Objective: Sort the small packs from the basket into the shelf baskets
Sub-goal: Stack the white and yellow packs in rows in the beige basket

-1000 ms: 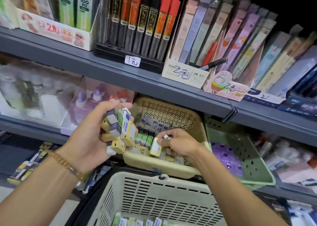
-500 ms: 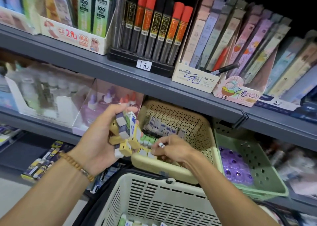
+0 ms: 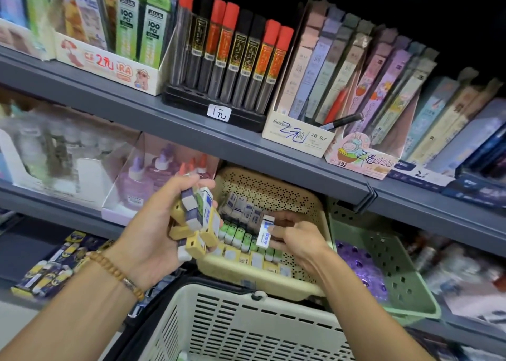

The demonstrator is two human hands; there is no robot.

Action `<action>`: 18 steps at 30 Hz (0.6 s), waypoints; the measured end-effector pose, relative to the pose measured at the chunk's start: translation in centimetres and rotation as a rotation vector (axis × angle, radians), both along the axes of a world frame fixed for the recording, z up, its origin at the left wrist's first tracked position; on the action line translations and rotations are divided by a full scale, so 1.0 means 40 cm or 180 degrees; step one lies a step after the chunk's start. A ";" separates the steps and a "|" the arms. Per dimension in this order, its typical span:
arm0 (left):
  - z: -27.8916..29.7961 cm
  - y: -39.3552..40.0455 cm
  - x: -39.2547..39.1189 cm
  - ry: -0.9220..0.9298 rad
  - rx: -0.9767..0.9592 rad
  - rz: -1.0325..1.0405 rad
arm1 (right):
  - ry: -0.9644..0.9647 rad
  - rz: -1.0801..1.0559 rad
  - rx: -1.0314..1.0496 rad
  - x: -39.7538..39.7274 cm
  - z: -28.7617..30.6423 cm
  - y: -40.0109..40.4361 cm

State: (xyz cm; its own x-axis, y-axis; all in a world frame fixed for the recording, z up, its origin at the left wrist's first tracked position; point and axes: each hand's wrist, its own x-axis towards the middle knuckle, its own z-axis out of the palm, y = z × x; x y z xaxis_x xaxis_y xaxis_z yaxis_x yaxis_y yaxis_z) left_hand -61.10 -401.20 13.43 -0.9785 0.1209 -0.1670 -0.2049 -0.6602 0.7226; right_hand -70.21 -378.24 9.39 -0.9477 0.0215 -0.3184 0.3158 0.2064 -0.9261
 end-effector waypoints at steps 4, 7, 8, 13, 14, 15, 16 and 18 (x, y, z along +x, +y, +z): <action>-0.001 0.005 0.002 -0.0025 0.0146 0.0011 | 0.0235 -0.0405 0.0360 -0.038 0.003 -0.019; 0.000 0.007 0.006 -0.0087 0.0306 -0.0027 | 0.0227 -0.0532 0.0304 -0.087 0.008 -0.044; 0.000 0.009 0.007 -0.0122 0.0353 -0.0038 | 0.0174 -0.0524 0.0286 -0.101 0.008 -0.054; 0.005 0.019 0.010 -0.0197 0.0304 -0.0004 | 0.0172 0.0099 0.0959 -0.138 -0.020 -0.073; 0.005 0.020 0.009 -0.0199 0.0286 0.0024 | 0.0268 0.0181 0.1203 -0.137 -0.022 -0.070; 0.005 0.019 0.009 -0.0202 0.0271 0.0051 | 0.0375 0.0310 0.1447 -0.137 -0.022 -0.065; 0.005 0.019 0.007 -0.0207 0.0275 0.0067 | 0.0441 0.0527 0.1660 -0.135 -0.022 -0.062; 0.002 0.020 0.005 -0.0277 0.0413 0.0057 | 0.0436 0.0973 0.1771 -0.131 -0.023 -0.060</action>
State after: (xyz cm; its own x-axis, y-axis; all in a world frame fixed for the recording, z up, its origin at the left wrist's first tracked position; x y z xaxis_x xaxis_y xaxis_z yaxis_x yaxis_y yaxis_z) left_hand -60.91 -400.39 13.51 -0.9632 0.1295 -0.2354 -0.2503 -0.7509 0.6111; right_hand -75.44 -380.62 8.47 -0.9685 -0.1288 -0.2132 0.0533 0.7289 -0.6826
